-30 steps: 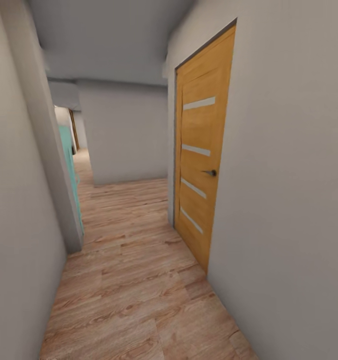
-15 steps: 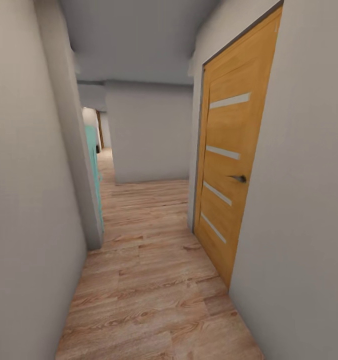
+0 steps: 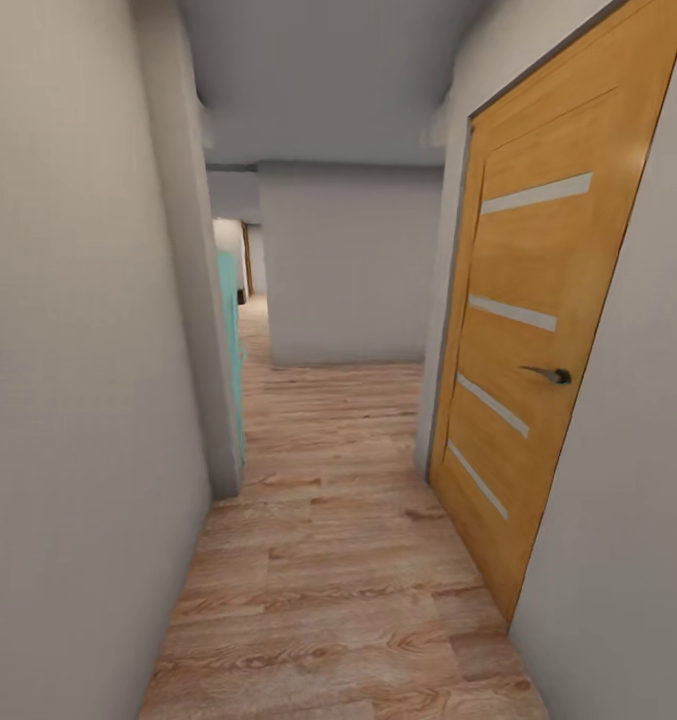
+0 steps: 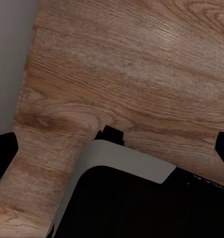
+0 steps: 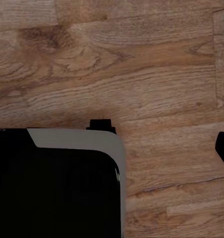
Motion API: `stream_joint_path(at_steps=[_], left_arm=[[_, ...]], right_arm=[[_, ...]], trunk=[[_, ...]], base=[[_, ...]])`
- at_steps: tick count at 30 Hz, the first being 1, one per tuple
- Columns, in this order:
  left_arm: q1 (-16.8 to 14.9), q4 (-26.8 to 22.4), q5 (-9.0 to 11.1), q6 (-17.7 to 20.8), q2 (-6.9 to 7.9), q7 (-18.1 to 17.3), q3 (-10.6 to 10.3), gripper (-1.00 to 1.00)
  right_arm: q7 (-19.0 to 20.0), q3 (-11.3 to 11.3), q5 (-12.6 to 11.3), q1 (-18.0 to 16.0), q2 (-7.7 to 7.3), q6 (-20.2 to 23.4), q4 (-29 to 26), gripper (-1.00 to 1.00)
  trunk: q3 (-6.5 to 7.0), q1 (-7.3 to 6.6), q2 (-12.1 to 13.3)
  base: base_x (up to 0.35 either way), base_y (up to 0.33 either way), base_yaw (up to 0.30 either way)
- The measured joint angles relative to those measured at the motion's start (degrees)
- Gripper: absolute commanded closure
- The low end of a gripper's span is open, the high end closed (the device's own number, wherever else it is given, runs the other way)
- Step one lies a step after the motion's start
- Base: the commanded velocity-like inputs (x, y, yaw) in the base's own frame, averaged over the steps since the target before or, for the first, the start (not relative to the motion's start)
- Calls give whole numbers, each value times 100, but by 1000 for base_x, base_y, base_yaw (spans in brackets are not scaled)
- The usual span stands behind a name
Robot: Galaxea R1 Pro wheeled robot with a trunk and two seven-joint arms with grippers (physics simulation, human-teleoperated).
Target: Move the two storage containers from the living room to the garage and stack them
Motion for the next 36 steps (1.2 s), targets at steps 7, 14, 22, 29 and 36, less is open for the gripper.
stream_joint_path(at_steps=[7,14,22,29,36], left_arm=[[-1,1,-1,0,-16,1,0,-100],[-1,1,-3,10,-21,0,0,-100],[-1,1,-2,44,-19,2,0,-100],[-1,1,-1,52,-13,-3,0,-100],[-1,1,-1,53,-16,-3,0,-100]], right_arm=[[0,-7,-13,1,3,14,0,-100],[0,1,-1,1,-9,22,0,-100],[0,1,0,1,-9,22,0,-100],[0,2,0,1,-17,60,0,-100],[0,2,0,1,-16,66,0,-100]], trunk=[[0,0,0],[0,0,0],[0,0,0],[0,0,0],[0,0,0]], base=[[318,0,58],[321,0,1],[322,0,0],[322,0,0],[322,0,0]])
